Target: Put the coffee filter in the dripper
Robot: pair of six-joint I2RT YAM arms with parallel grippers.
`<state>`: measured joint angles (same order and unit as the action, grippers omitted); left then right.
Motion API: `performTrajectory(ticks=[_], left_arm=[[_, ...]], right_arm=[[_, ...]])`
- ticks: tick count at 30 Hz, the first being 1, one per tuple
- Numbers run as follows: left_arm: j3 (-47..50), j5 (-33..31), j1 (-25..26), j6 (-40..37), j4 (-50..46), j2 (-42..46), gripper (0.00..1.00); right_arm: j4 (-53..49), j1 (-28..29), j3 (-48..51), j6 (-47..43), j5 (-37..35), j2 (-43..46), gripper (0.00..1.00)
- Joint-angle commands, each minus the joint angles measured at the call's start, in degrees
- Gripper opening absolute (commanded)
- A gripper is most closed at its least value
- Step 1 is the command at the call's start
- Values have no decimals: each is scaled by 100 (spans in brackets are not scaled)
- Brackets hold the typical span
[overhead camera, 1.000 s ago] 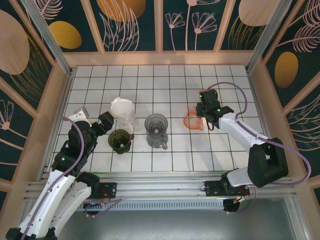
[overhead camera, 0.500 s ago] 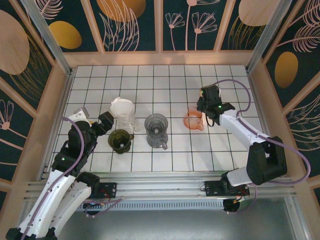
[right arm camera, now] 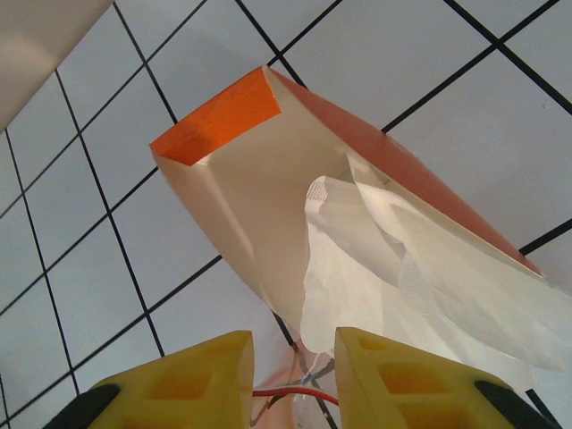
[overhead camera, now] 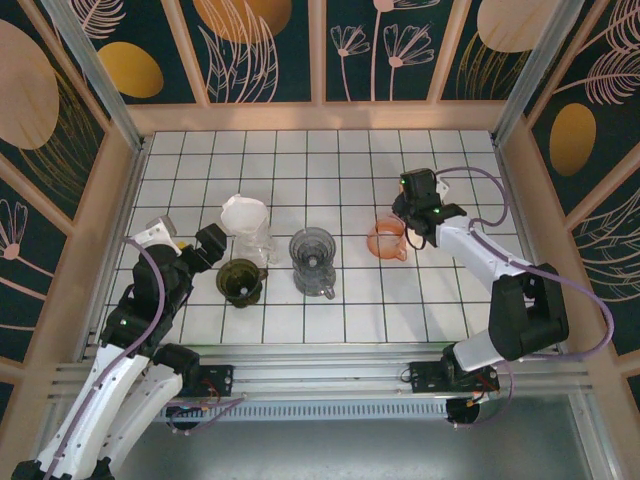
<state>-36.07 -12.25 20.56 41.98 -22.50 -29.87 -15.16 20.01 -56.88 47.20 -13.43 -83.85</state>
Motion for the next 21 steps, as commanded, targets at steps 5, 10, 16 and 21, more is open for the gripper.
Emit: performTrajectory(ticks=[5, 10, 16, 21], left_arm=[[83, 100, -33, -76, 185, 102, 99], [89, 109, -33, -76, 193, 100, 99], [92, 91, -34, -67, 185, 117, 99], [92, 67, -34, -67, 167, 112, 99]], right_arm=[[193, -86, -117, 382, -72, -69, 34], [257, -145, -139, 448, -20, -142, 35], [374, -200, -148, 475, 61, -287, 35], [483, -214, -191, 474, 267, -452, 35]])
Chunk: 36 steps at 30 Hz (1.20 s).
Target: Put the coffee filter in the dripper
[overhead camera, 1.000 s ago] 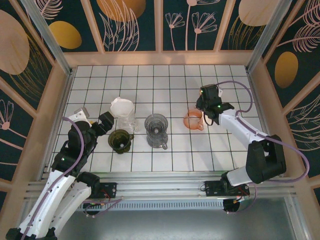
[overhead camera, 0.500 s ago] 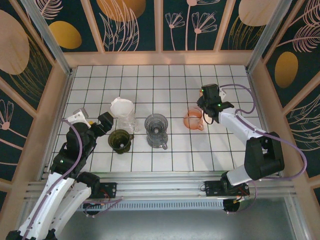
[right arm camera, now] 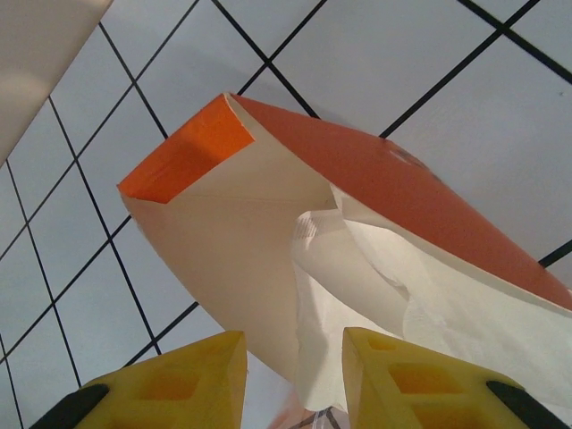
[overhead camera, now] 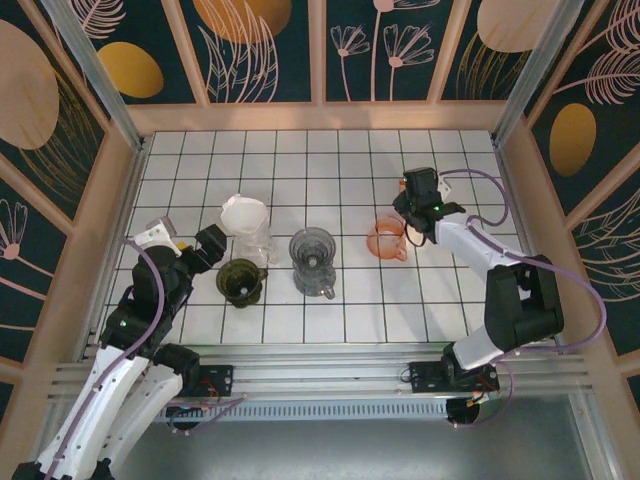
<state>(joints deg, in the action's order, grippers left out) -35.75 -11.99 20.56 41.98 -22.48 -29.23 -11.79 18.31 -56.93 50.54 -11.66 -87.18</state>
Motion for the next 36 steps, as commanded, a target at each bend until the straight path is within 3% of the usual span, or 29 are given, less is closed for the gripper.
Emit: performTrajectory(ticks=[1, 5, 13, 32, 34, 36], left_arm=[[59, 38, -32, -66, 159, 49, 99], [59, 30, -37, -61, 156, 48, 99], [59, 21, -34, -57, 156, 32, 99], [68, 39, -34, -49, 161, 21, 99], [72, 39, -34, -43, 158, 22, 99], [72, 47, -34, -40, 169, 23, 99]], right_arm=[[161, -41, -188, 144, 102, -154, 35], [149, -47, -170, 133, 94, -180, 28], [77, -82, -143, 17, 59, -44, 0], [-294, -264, 118, -282, 187, 809, 0], [-507, -276, 43, -367, 232, 773, 19], [-658, -289, -15, -570, 226, 740, 23]])
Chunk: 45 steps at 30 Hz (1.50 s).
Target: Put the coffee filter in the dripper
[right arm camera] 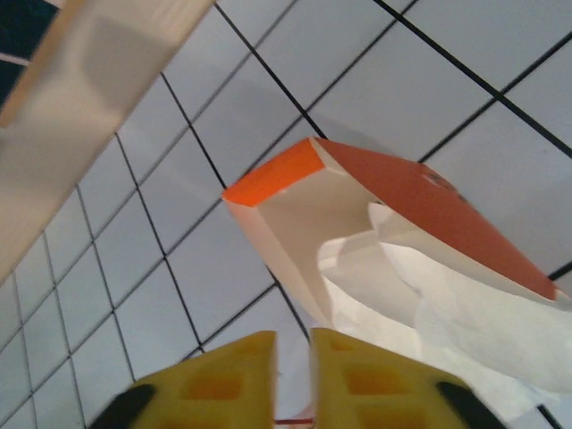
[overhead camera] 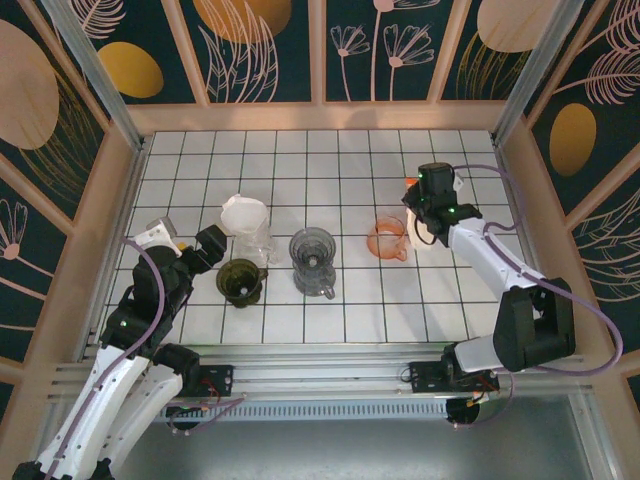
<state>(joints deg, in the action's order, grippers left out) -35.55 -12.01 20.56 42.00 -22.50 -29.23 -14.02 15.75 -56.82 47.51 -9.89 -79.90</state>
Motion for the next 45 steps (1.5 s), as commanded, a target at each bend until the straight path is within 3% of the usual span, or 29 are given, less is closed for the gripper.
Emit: performTrajectory(ticks=[1, 5, 10, 18, 29, 45], left_arm=[[65, 49, -29, -38, 176, 17, 99], [53, 67, -31, -58, 194, 13, 99], [39, 43, -33, -80, 168, 13, 99], [40, 23, -34, -78, 185, -9, 99], [23, -12, -32, -68, 159, -47, 99], [31, -25, -34, -78, 132, -37, 99]], right_arm=[[-469, -61, -69, -411, 116, -35, 24], [-782, -85, -553, -1289, 17, -283, 22], [-1424, -65, -1256, -2664, 39, -678, 28], [-2082, 3, -1816, -3723, 163, -1229, 23], [-2092, 300, -2045, -4126, -604, -1606, 18], [-2078, 297, -1972, -4267, -911, -1678, 19]])
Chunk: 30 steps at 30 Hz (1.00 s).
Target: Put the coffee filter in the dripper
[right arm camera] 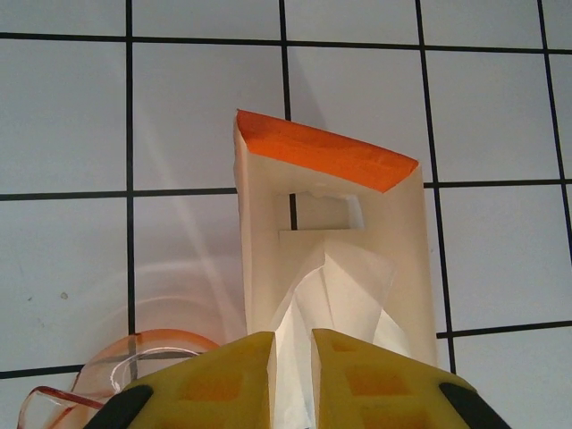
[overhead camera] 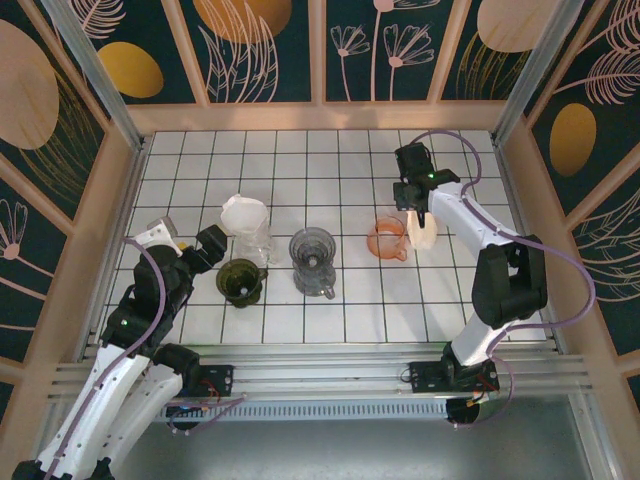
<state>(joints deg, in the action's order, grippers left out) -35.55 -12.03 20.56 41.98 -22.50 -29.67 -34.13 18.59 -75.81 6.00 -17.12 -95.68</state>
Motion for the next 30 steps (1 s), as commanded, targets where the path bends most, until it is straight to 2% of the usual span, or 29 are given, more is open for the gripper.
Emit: performTrajectory(ticks=[1, 23, 30], left_arm=[[31, -27, -34, -76, 130, 12, 99], [39, -45, -34, -77, 125, 21, 99], [37, -45, -34, -67, 115, 6, 99]], right_arm=[[-71, 14, -74, -130, -194, -116, 19], [67, -3, 281, -178, -344, -319, 15], [131, 3, 254, -160, -442, -164, 0]])
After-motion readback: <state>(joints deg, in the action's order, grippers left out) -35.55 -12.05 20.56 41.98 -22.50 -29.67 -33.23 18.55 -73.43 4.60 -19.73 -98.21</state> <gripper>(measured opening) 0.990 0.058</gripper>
